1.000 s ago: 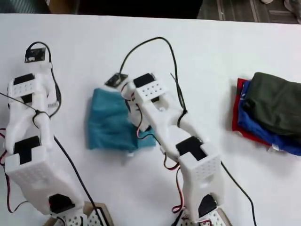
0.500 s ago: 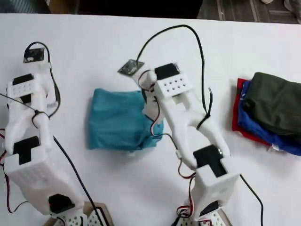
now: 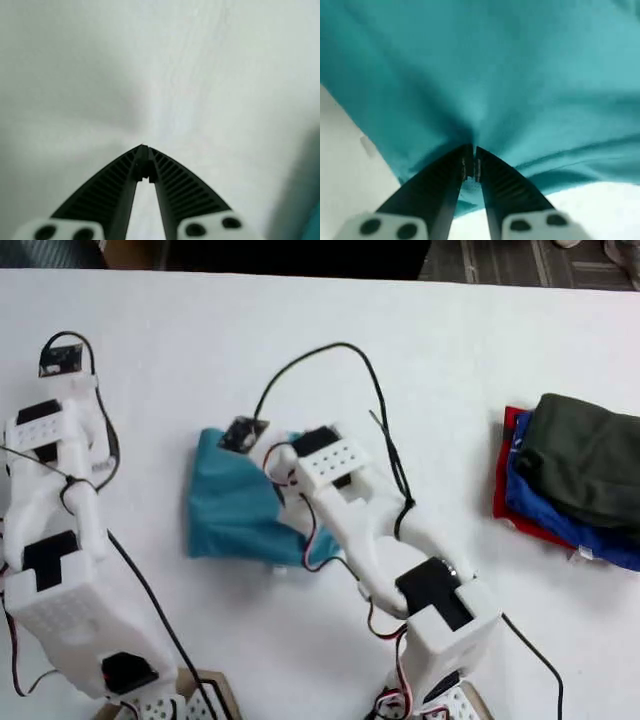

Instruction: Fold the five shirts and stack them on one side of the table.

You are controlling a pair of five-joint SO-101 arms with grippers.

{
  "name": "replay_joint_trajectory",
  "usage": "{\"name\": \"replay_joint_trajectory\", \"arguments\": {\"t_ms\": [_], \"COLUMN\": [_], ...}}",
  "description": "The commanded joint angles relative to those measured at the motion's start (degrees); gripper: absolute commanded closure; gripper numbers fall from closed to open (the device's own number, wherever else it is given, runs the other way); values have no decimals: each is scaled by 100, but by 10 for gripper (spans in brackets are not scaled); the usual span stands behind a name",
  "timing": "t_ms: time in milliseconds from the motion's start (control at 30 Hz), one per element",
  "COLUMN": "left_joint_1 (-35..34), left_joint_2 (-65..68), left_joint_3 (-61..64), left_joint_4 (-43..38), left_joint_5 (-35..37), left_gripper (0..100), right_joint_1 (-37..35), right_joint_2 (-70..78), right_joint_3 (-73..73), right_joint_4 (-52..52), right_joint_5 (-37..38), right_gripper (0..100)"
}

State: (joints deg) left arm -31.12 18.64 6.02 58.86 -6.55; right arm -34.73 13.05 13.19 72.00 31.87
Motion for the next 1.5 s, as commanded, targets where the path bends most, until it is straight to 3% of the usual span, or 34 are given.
{"name": "replay_joint_trajectory", "arguments": {"t_ms": [0,300,433,633,1000,1467], "left_joint_1": [-88,-70,114,809,1662,2637], "left_joint_2": [-44,-44,-88,-105,-105,-185], "left_joint_3": [-163,-163,-171,-470,-2325,-699], "left_joint_4": [-88,-44,343,1565,4360,3736], "left_joint_5": [-9,0,-9,-404,-1152,-1152], "left_gripper": [975,975,975,975,975,975], "right_joint_1": [84,277,787,1288,1314,1464], "right_joint_2": [-629,-1851,-1895,-541,1851,2264], "right_joint_3": [0,0,9,-264,-2171,-2743], "right_joint_4": [365,1253,330,-1367,-1385,-1147], "right_joint_5": [53,62,9,-413,-765,-756], "right_gripper": [978,978,978,978,978,978]}}
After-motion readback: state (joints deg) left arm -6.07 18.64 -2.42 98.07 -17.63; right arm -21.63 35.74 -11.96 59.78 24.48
